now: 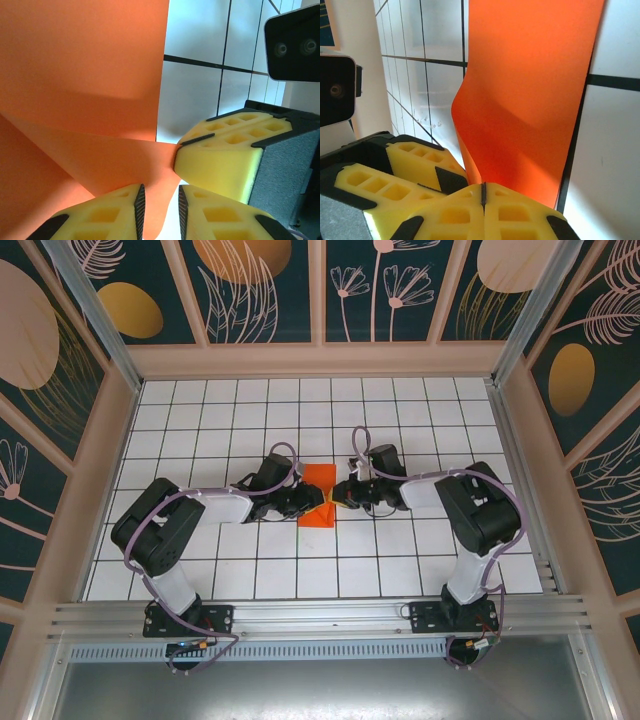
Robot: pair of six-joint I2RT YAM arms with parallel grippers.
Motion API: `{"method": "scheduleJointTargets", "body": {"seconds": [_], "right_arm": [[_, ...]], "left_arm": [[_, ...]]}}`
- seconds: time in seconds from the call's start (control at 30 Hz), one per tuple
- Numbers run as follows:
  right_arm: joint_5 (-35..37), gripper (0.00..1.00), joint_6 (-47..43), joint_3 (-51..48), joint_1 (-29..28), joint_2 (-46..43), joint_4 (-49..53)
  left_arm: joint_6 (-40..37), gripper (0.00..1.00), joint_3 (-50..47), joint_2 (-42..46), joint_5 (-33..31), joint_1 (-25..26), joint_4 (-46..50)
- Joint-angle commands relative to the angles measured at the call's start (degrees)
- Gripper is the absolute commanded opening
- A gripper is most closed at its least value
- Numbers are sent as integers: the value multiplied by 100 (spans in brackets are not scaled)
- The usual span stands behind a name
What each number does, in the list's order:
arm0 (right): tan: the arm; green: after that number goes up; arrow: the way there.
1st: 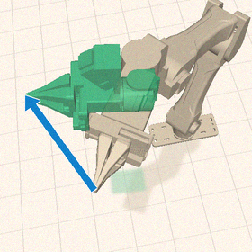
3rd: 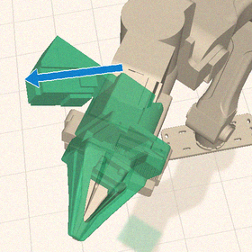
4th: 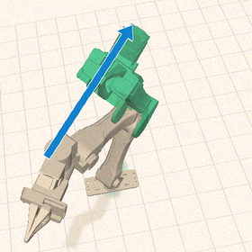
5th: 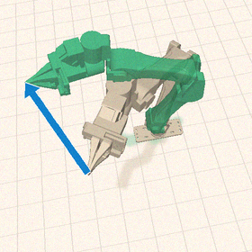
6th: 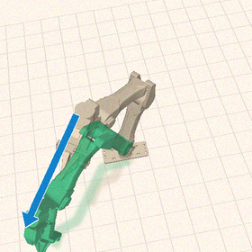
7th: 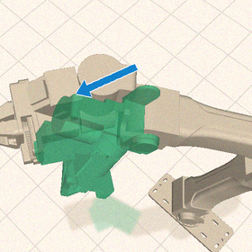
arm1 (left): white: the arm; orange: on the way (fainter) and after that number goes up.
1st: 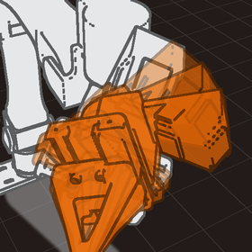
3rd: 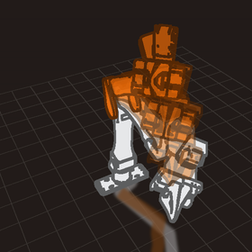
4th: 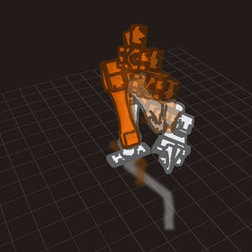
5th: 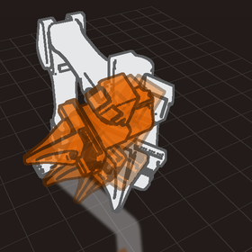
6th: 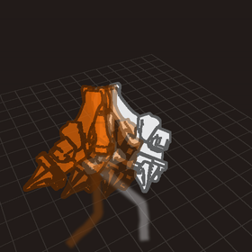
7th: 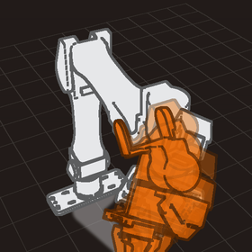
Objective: Fold a paper plane with a square sheet of paper (pick it up from the middle)
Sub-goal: Fold the triangle a second time at the center of the table.
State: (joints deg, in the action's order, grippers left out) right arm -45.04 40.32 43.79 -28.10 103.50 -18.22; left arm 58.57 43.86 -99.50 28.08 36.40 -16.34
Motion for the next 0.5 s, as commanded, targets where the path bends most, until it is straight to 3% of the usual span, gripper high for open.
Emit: {"method": "scheduleJointTargets", "body": {"seconds": [0.0,0.47], "right_arm": [[93,2,-337,197,54,141,110],[283,1,-757,420,198,356,519]], "left_arm": [[-77,27,94,97,102,16,-170],[155,22,53,-202,354,16,-713]]}}
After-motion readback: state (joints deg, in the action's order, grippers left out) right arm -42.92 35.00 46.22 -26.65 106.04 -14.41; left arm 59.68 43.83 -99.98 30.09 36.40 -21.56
